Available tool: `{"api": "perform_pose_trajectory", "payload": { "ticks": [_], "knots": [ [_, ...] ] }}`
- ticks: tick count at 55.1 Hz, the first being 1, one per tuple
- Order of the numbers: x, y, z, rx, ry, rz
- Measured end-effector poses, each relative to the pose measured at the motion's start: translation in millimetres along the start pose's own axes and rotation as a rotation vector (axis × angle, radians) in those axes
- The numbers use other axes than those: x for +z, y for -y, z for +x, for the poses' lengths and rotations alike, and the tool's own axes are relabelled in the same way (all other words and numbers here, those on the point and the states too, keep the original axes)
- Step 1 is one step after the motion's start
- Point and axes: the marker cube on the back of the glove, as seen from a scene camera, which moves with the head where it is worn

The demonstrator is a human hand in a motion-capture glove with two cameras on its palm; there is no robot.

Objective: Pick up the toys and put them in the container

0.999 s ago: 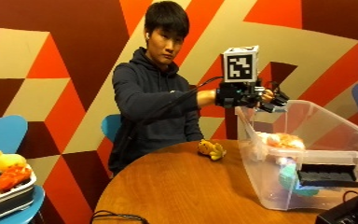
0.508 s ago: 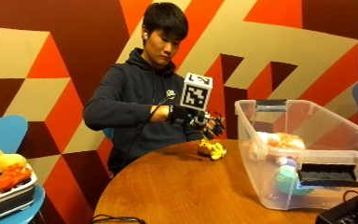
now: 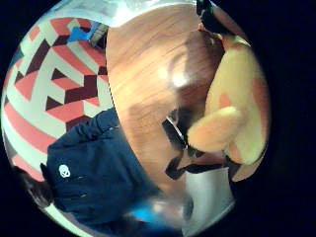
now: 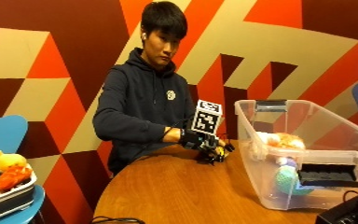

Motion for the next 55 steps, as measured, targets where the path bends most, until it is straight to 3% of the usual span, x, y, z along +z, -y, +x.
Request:
{"api": "perform_pose_trajectory", "payload": {
  "ticks": [25,40,55],
  "knots": [
    [-16.5,-29.6,21.0,0.041,-0.013,-0.097],
    [-17.4,-30.0,37.9,0.338,-0.079,0.034],
    [-12.4,-15.2,40.3,0.32,0.024,0.074]
  ]
}}
